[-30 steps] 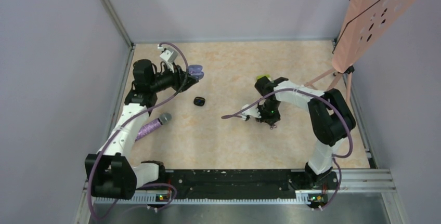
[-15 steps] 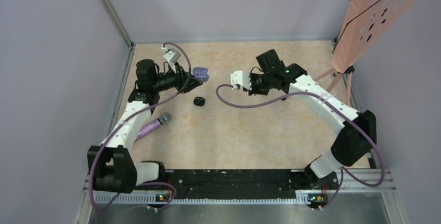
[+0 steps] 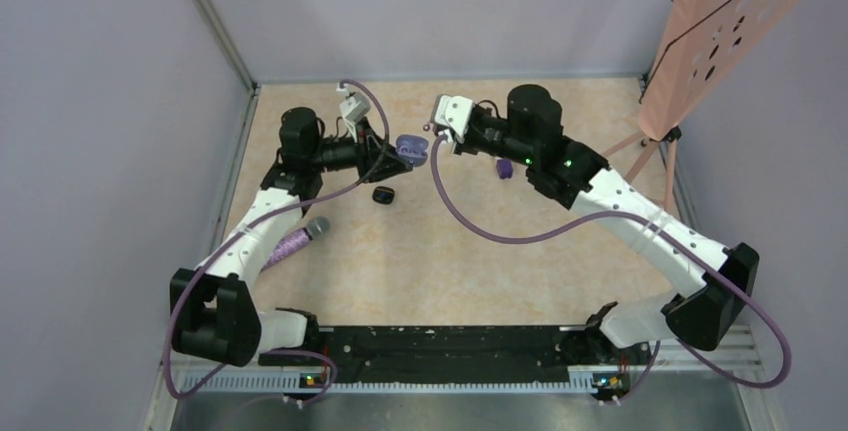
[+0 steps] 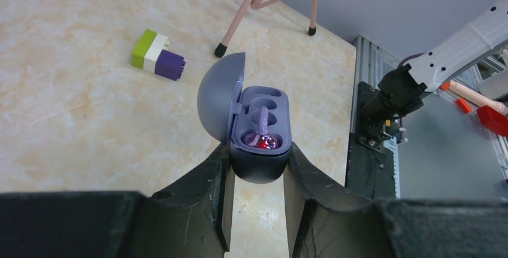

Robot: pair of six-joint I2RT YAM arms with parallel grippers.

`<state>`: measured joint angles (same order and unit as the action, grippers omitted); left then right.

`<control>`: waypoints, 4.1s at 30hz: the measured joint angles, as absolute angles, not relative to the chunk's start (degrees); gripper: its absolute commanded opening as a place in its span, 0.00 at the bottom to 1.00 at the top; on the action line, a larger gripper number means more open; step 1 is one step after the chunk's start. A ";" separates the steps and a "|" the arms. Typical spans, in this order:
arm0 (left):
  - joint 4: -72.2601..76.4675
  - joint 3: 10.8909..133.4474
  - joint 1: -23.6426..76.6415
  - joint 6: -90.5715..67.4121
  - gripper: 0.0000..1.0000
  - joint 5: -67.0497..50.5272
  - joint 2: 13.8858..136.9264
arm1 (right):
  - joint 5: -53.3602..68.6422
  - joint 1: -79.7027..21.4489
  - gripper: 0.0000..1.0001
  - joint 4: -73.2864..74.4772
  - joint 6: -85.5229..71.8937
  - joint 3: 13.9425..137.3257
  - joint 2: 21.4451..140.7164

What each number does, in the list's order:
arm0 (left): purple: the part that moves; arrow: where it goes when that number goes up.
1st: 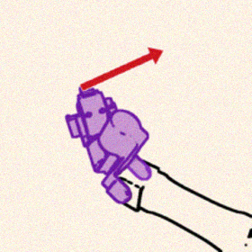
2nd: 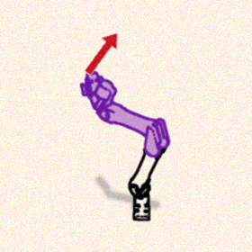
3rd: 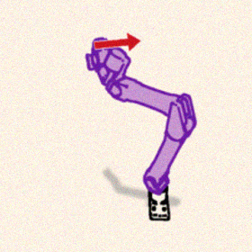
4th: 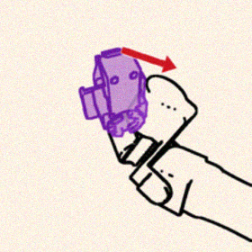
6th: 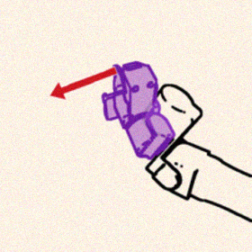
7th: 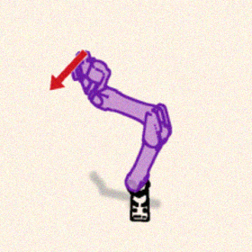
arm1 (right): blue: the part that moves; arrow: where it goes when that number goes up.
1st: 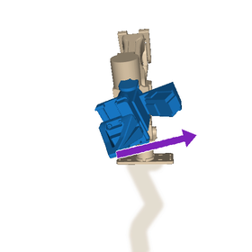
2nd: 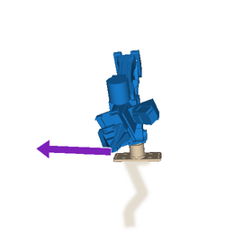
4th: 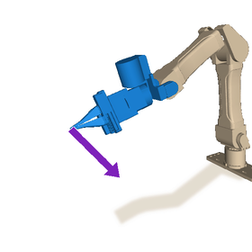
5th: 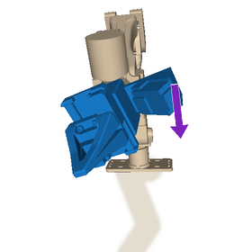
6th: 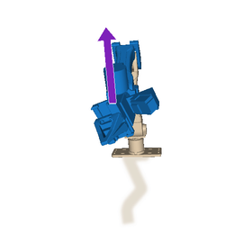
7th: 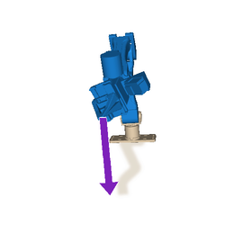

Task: Insert the wireless bluetooth earbuds into the charging case
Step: Place the earbud in the charging case, then close the charging case, then place the charging case at the center of the board.

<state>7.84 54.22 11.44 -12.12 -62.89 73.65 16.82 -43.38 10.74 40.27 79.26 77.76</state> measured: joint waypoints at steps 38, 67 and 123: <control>20.97 54.41 10.57 -26.83 0.00 -64.93 72.47 | 10.74 -49.45 0.00 -1.10 40.86 72.31 77.73; 21.04 53.76 10.28 -27.33 0.00 -64.93 71.99 | 8.84 -50.63 0.00 -0.34 42.41 71.99 77.91; -4.64 52.34 10.68 -5.37 0.00 -65.89 82.17 | 12.19 -40.16 0.88 27.86 21.67 73.21 72.38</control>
<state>-4.64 52.34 10.68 -5.37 -65.89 82.17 12.19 -40.16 27.86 21.67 73.21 72.38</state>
